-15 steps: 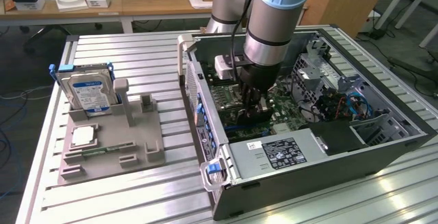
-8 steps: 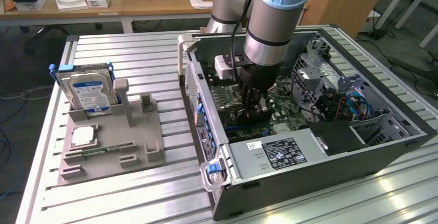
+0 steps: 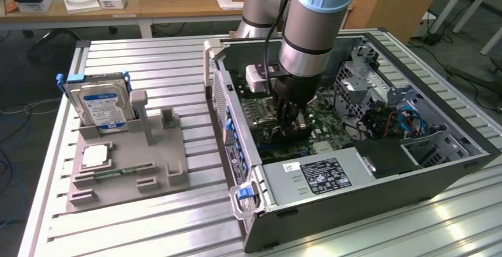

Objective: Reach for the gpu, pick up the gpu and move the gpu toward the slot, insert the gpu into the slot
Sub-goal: 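Insert the gpu into the slot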

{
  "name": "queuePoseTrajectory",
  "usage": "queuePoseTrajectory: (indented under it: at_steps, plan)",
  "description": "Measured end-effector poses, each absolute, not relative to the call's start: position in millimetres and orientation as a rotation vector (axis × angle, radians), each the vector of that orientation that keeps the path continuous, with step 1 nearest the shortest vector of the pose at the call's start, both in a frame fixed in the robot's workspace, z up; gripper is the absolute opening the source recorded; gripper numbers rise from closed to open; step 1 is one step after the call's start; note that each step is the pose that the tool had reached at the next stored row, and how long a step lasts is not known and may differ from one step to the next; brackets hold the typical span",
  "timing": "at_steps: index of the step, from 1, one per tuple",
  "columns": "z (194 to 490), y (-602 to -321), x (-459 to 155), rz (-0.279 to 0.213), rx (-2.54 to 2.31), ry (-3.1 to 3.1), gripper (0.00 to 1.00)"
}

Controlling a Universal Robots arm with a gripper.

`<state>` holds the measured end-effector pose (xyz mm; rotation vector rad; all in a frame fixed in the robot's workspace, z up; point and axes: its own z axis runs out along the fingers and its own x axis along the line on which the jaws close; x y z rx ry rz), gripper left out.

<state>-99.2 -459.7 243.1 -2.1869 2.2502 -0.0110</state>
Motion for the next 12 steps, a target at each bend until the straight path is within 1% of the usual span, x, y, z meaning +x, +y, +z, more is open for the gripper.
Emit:
queuePoseTrajectory:
  at_steps: [12]
  plan:
    - [246.7, -459.7, -99.2, -0.011, -2.187, 2.250, 0.26]
